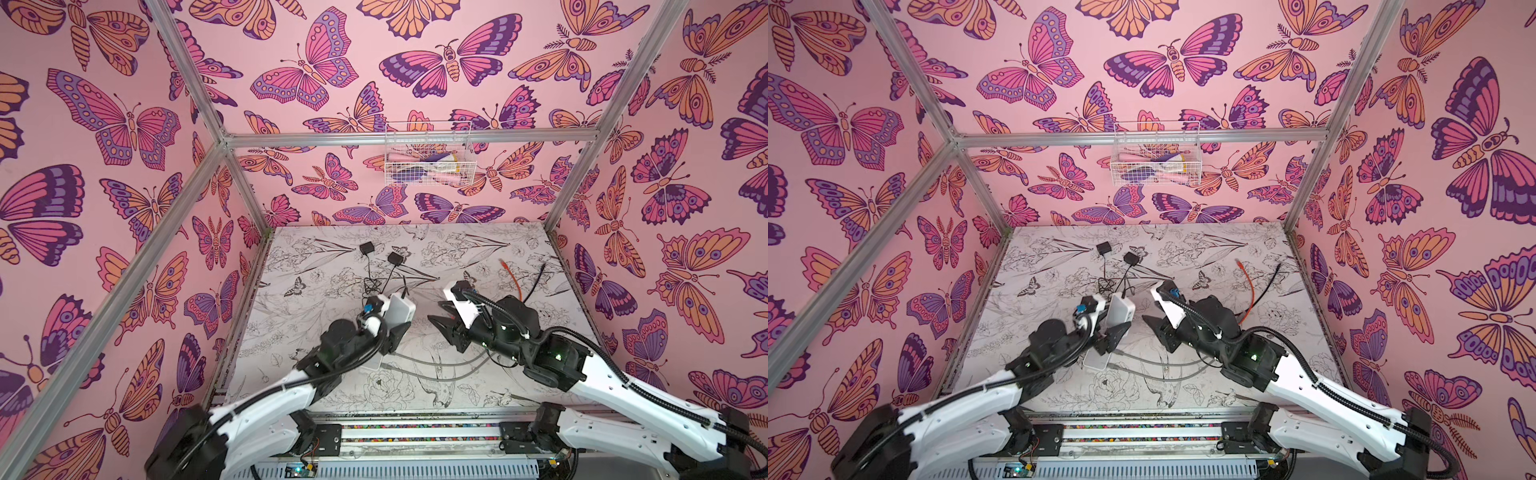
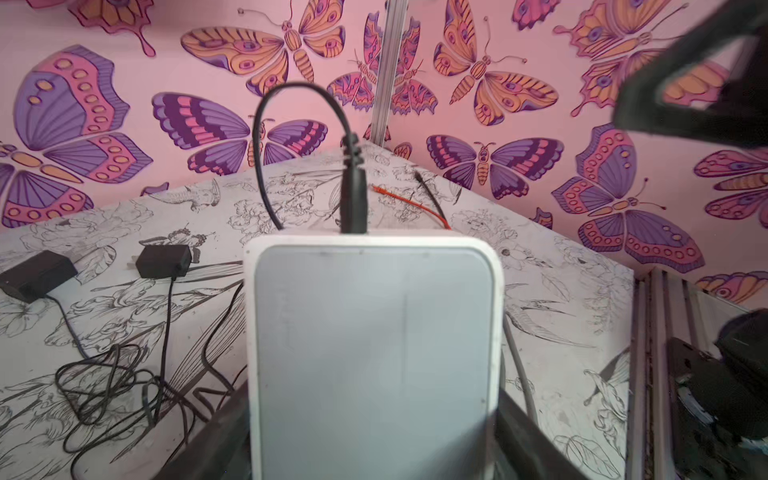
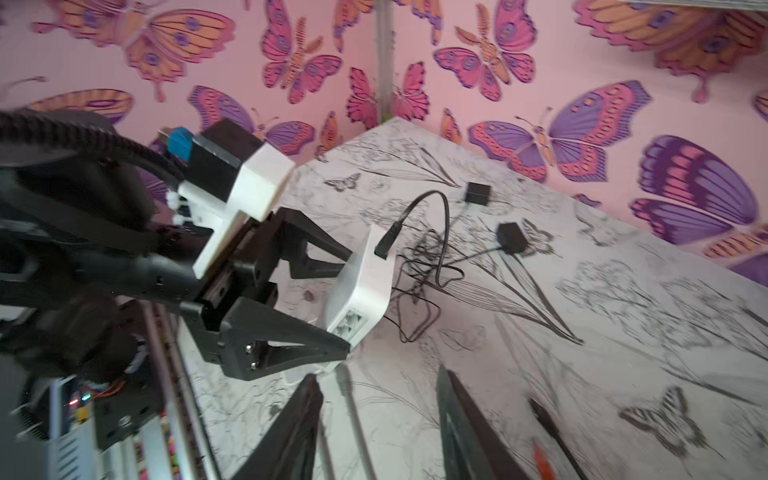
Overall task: Insert the plug into the switch port
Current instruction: 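Lower the white box onto the table with the left gripper while the right gripper withdraws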
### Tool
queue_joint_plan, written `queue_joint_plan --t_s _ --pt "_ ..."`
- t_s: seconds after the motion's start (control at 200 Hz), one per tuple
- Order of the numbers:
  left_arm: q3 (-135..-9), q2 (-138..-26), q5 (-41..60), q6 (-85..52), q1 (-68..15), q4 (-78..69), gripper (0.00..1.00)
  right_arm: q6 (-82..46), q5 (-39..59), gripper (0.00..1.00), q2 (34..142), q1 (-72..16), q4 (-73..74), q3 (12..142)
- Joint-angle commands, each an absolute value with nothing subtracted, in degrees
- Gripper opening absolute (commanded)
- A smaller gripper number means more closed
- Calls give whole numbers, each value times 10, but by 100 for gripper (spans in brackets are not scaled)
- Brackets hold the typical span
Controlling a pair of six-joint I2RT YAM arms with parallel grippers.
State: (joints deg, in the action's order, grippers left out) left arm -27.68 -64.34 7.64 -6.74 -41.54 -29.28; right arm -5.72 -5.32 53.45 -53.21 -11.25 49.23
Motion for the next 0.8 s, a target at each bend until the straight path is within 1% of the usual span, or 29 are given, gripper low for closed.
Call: queue_joint_plan --t_s 0.0,0.07,0.2,0.341,0.601,0.726,0.797 --pt "-379 -776 81 -80 -414 -193 0 -75 -121 47 536 -503 -168 486" --pt "-452 -862 89 -86 -416 -146 0 -63 -132 48 532 -484 -155 462" --pt "-586 -995 98 -108 -417 -41 0 -86 -131 48 512 -438 -146 429" --pt "-686 -1095 109 -125 -416 46 0 -106 -136 48 498 -399 -148 413" --pt "-745 -1181 63 -151 -410 123 0 -105 -133 48 493 -391 -146 403" --pt "-736 -1188 35 -152 -389 139 0 -84 -129 48 512 -391 -146 405" --pt "-726 -1186 9 -145 -372 148 0 -69 -144 48 533 -391 -151 410"
